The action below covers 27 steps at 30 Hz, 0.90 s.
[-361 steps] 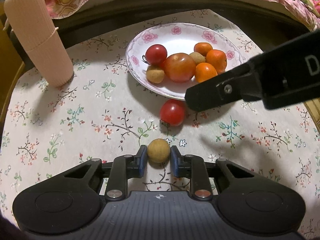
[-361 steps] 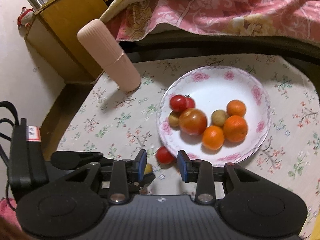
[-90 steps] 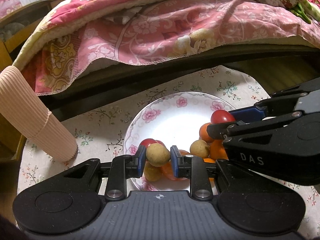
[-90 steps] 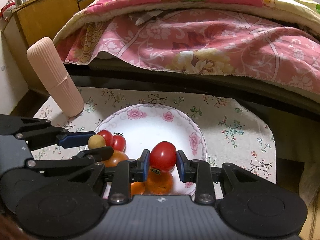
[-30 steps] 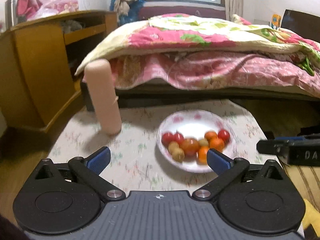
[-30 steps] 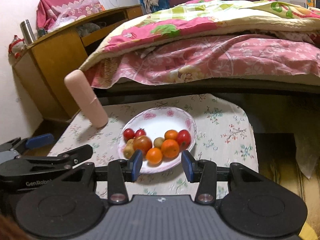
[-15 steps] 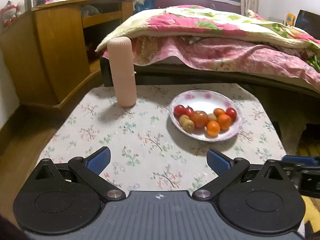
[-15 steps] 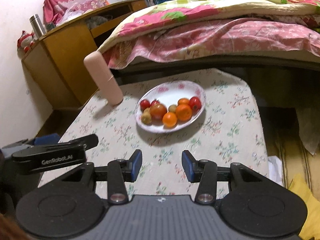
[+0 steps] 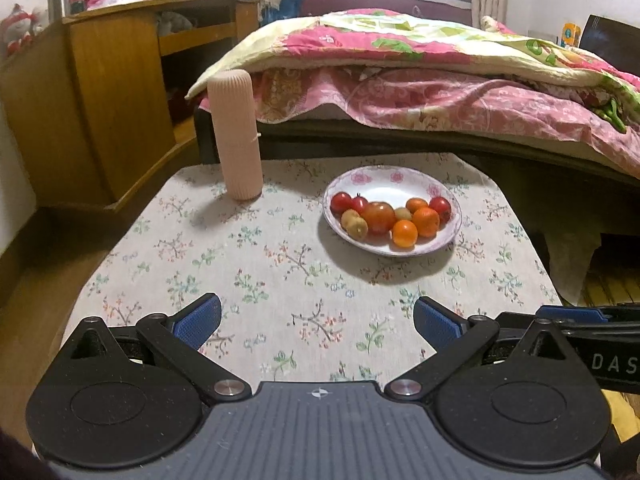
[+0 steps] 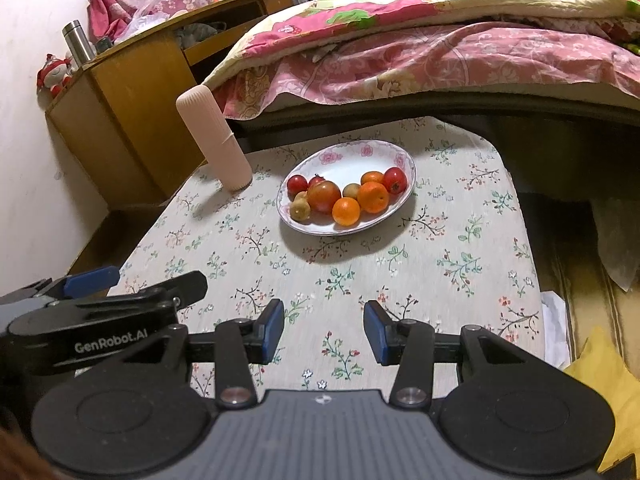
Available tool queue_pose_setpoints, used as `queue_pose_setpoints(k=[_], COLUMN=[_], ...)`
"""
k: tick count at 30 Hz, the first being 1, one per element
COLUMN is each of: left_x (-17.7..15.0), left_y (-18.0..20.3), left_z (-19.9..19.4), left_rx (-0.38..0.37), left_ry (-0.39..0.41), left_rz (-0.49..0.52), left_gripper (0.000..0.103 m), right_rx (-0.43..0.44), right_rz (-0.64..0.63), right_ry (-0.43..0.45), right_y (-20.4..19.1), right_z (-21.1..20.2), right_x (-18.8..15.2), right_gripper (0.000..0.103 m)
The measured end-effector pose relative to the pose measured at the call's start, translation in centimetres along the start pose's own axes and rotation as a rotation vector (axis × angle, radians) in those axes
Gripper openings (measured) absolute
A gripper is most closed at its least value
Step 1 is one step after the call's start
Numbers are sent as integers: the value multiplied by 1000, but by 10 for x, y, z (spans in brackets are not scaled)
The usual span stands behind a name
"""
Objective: Organize fruits
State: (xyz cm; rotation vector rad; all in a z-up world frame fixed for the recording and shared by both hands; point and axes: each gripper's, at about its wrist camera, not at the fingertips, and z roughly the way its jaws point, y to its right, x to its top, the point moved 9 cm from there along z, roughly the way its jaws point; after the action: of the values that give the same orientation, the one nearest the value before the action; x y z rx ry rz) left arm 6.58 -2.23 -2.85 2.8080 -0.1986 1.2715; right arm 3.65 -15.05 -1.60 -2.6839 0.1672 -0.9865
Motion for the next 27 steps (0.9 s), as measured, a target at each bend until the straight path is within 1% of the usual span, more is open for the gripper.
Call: queue_pose_setpoints(k=[17,27], left_x=[-21,-24], left_y=[0,0], left_z=[-3,-2], left_rx=[6,13], left_ry=[-72,-79], left_rz=[2,5], left_gripper=[103,103], right_rx=[-30,-33], right_rz=[-1,-3], right_ry=[-56,-69], right_y=[1,3], right_z=[1,3], right_x=[-23,-28], right_gripper=[44,44])
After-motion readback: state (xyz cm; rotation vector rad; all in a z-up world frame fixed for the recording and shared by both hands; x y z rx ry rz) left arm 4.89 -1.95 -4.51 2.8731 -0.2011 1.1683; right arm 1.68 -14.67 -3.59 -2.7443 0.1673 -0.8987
